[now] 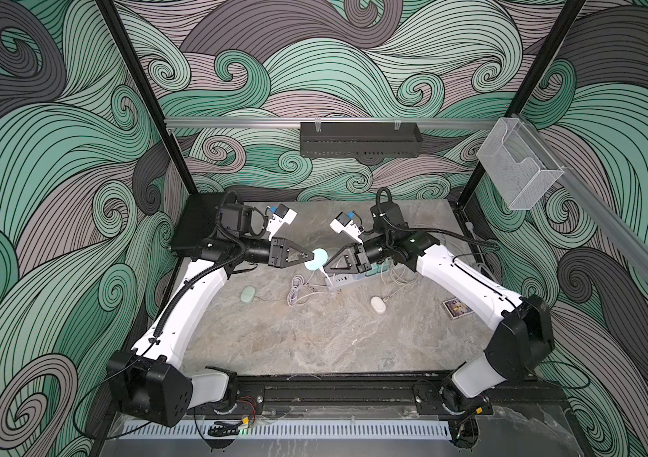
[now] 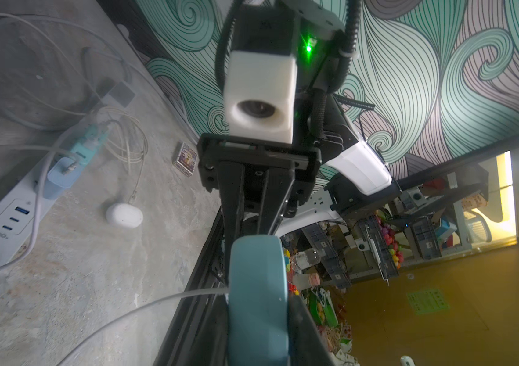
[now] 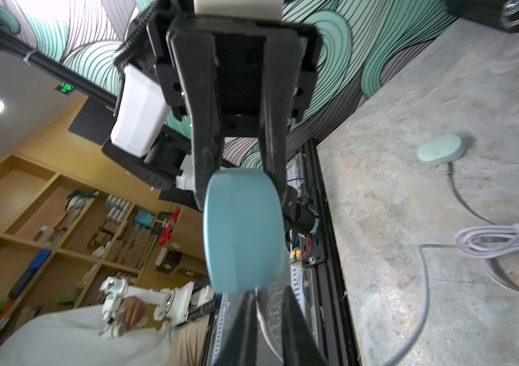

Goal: Charge the bluetooth headset
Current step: Insert the charging cable into the bluetooth headset, then place the bluetooth headset at the center of the board.

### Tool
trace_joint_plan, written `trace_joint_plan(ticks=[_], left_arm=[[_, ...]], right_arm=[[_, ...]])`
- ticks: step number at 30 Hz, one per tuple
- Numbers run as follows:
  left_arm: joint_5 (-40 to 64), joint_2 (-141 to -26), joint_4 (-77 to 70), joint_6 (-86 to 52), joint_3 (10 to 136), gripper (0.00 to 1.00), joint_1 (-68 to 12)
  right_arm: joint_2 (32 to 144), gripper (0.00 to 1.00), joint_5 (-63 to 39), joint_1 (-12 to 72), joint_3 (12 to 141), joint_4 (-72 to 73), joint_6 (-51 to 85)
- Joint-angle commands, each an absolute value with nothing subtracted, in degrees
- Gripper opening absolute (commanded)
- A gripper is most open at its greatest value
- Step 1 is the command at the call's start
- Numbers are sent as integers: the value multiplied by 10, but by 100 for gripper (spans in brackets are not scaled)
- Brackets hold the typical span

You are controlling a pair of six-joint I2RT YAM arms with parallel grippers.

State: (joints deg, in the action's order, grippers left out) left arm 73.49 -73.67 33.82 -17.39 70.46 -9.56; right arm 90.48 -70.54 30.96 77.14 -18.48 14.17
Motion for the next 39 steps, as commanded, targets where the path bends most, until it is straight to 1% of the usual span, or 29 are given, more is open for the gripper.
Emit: trace_joint_plan(ticks=[1, 5, 10, 12, 16, 21, 26, 36, 39], left_arm=[[726, -737, 331, -207, 700, 0, -51], [683, -753, 318, -202, 702, 0, -28], [581, -801, 296, -208, 700, 0, -14], [552, -841, 268, -226, 699, 0, -12], [505, -916, 251, -230, 719, 0, -11], [456, -999, 253, -212, 755, 0, -9], [423, -1052, 255, -204, 777, 0, -8], [414, -1148, 252, -206, 805, 0, -3], [412, -1167, 247, -211, 804, 3, 0]], right_arm=[[882, 33, -653, 280, 747, -152, 136], [838, 40, -631, 251, 711, -164, 110], [742, 47, -522, 206, 652, -163, 98], [712, 50, -455, 190, 640, -179, 103], [676, 51, -337, 160, 625, -203, 125], [636, 51, -243, 120, 587, -221, 149], [605, 52, -204, 95, 558, -220, 172], [574, 53, -159, 90, 523, -231, 190], [562, 53, -145, 90, 514, -231, 187]])
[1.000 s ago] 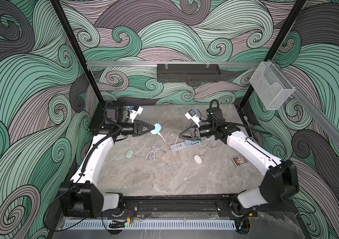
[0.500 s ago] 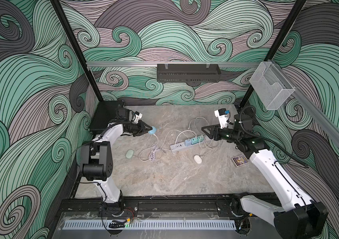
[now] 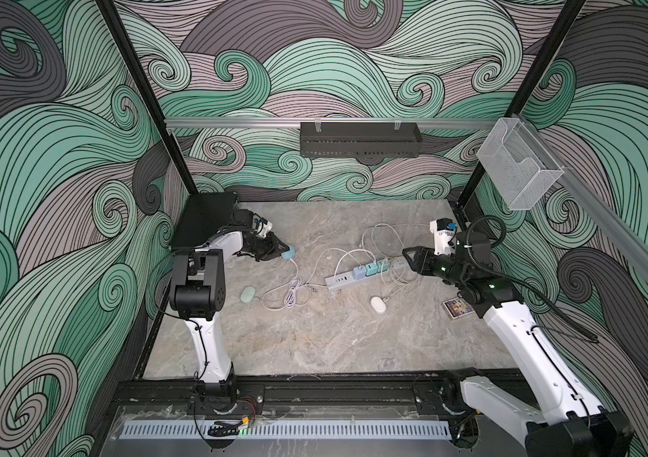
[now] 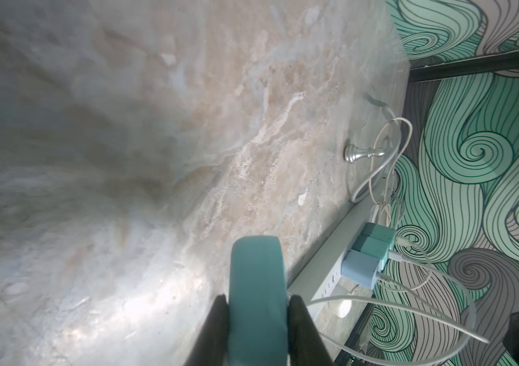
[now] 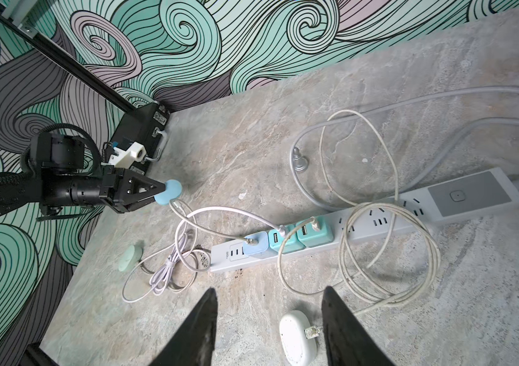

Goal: Charge the bluetooth headset
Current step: Place the bluetooth headset at the center of the board, then reset both arms

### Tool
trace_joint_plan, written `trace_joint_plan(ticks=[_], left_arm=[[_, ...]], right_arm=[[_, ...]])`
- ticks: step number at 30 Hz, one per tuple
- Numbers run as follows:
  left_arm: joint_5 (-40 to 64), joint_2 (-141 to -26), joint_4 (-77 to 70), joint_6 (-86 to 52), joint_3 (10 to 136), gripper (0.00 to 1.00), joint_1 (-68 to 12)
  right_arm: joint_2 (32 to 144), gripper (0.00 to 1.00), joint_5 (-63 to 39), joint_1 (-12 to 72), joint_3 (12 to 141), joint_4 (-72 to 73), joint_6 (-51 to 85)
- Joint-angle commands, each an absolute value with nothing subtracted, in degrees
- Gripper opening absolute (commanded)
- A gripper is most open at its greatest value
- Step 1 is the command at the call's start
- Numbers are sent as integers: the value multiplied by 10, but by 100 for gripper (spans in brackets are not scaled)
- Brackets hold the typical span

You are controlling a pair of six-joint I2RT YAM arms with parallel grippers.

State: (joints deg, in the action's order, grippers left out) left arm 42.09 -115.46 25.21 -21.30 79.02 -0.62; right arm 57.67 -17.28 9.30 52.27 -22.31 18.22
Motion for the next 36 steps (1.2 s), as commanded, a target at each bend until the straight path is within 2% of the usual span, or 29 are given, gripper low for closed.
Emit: trace_joint_plan(ticks=[1, 2, 6, 10, 16, 20, 23, 27, 31, 33, 36], left_arm=[[413, -1171, 243, -213, 801, 5, 0], [413, -1173, 238, -215, 800, 9, 0], [402, -1146, 221, -212, 779, 46, 4], [359, -1057, 211, -189, 725, 70, 14], [219, -826, 160, -159, 584, 72, 31], [80, -659, 32, -92, 431, 72, 31], [-26, -601, -52, -75, 337, 73, 33], [-87, -617, -97, -83, 297, 74, 35], [-127, -678, -207, -104, 267, 75, 35], [-132, -709, -279, -100, 245, 75, 35], [-109, -737, -302, -69, 250, 74, 35]], right_arm=[[559, 53, -142, 89, 511, -231, 182], [557, 53, -140, 88, 509, -231, 177], [553, 55, -137, 82, 496, -226, 150], [536, 61, -103, 80, 457, -170, 116], [508, 69, -18, 69, 378, -58, 63], [490, 70, 43, 59, 304, 41, 9], [486, 72, 69, 51, 237, 125, -19], [546, 73, 47, 31, 178, 264, -11], [650, 72, 40, 31, 189, 348, -19], [701, 72, 40, 30, 190, 398, -21], [751, 72, 45, 30, 189, 450, -18]])
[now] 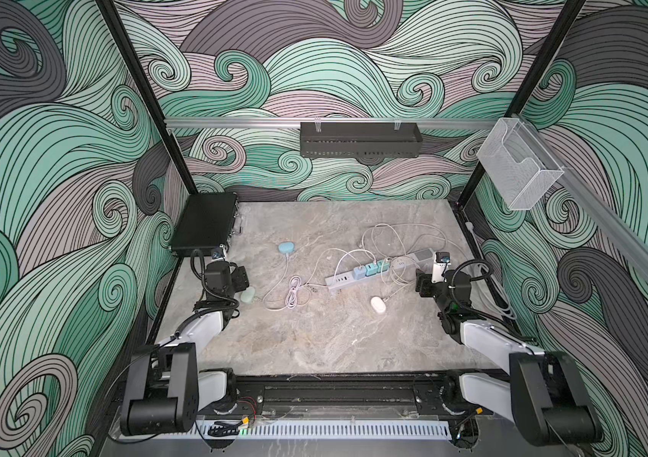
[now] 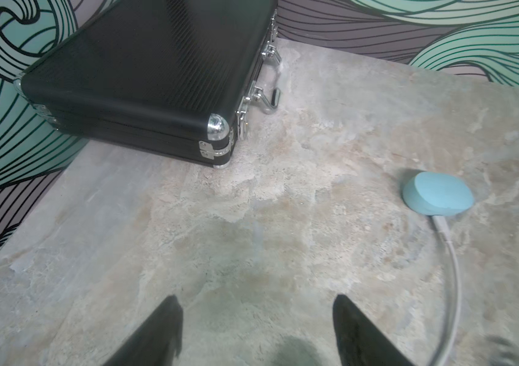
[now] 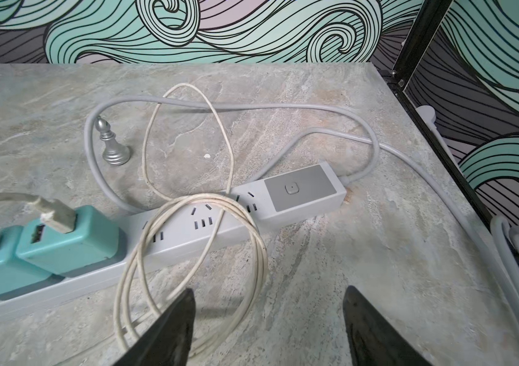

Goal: Charge the bluetooth headset
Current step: Reset both arms

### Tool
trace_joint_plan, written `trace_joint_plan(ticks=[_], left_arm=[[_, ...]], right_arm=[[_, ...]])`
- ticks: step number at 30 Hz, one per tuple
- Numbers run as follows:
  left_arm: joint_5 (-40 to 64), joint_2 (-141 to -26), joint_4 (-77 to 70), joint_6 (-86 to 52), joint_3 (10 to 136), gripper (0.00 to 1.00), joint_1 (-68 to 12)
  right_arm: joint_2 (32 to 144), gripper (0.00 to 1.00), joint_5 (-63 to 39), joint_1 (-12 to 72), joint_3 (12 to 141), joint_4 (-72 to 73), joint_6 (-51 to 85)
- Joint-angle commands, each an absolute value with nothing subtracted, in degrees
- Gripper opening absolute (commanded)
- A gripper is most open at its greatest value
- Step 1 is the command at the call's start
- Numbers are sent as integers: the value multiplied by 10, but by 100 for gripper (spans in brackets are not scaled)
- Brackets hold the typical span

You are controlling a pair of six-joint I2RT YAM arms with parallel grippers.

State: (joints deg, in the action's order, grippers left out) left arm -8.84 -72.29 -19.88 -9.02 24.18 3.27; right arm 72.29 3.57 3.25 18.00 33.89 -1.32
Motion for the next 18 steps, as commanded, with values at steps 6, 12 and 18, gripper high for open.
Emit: trace_joint_plan(ticks=[6, 12, 18], left_arm=[[-65, -811, -418, -45, 225, 76, 39], [0, -872, -362, -16, 280, 81, 39], [2, -878, -390, -12, 270, 99, 42]], right_arm=[[828, 73, 49, 26, 176, 550, -21], [897, 73, 45, 22, 157, 657, -19], [889, 75, 59, 15, 201, 560, -4]])
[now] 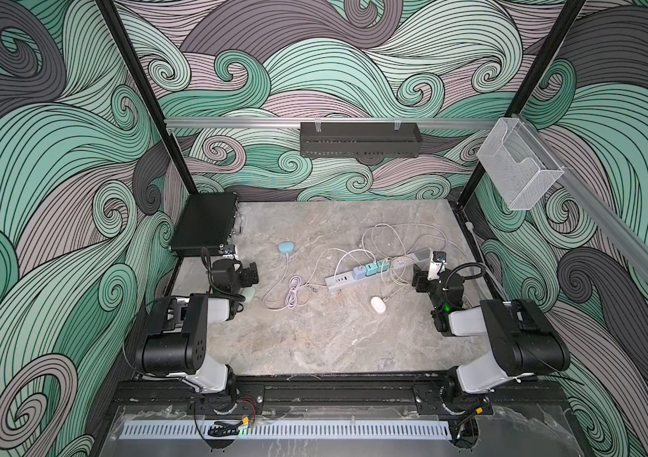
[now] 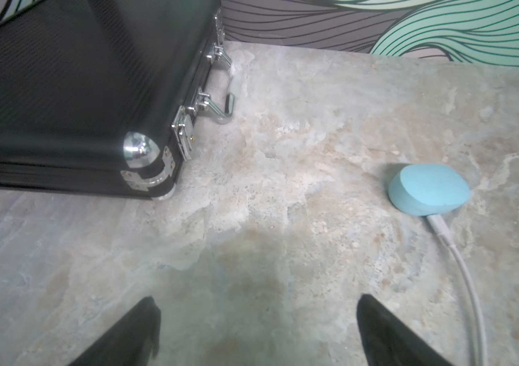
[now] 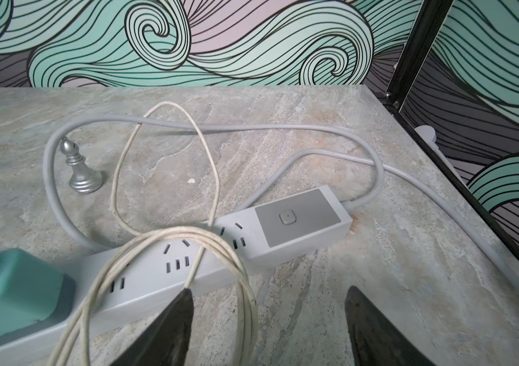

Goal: Charge the bluetooth headset
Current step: Reset both arms

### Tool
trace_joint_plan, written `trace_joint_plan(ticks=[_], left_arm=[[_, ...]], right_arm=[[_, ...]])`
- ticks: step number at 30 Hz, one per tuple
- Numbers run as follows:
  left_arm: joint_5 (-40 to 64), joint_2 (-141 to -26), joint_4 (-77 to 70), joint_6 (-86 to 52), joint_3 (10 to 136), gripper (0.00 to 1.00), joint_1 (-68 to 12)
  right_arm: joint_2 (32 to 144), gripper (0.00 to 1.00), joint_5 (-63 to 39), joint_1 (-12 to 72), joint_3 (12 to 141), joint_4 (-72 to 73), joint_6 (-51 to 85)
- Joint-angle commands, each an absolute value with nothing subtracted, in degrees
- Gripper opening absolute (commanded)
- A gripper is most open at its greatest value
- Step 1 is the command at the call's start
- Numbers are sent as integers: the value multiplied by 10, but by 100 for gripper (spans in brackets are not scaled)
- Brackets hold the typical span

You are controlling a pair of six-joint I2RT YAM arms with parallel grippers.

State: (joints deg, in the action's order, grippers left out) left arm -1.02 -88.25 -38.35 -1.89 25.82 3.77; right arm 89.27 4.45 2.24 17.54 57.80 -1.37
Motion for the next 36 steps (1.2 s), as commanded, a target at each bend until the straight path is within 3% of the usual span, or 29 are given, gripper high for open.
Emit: trace_joint_plan(ticks=[1, 21, 22, 26, 28, 29, 31, 36], left_arm=[[-1, -874, -371, -17, 276, 99, 41], [-22, -875, -377, -19, 274, 98, 35], [-30, -870, -385, -18, 267, 98, 34], [-91, -857, -619, -24, 136, 99, 20], [-106, -856, -506, -53, 197, 99, 33], [-64, -845, -461, -35, 209, 99, 34], [19, -860, -541, 19, 178, 99, 30], [-45, -871, -452, -20, 237, 99, 34]], right_arm=[[891, 75, 55, 13, 205, 555, -2], [892, 91, 48, 7, 214, 541, 1], [892, 96, 47, 7, 213, 541, 1], [891, 99, 47, 6, 213, 542, 1], [891, 99, 47, 6, 213, 542, 1], [890, 99, 46, 7, 213, 541, 1], [891, 99, 46, 6, 213, 542, 1], [891, 99, 46, 6, 214, 540, 0]])
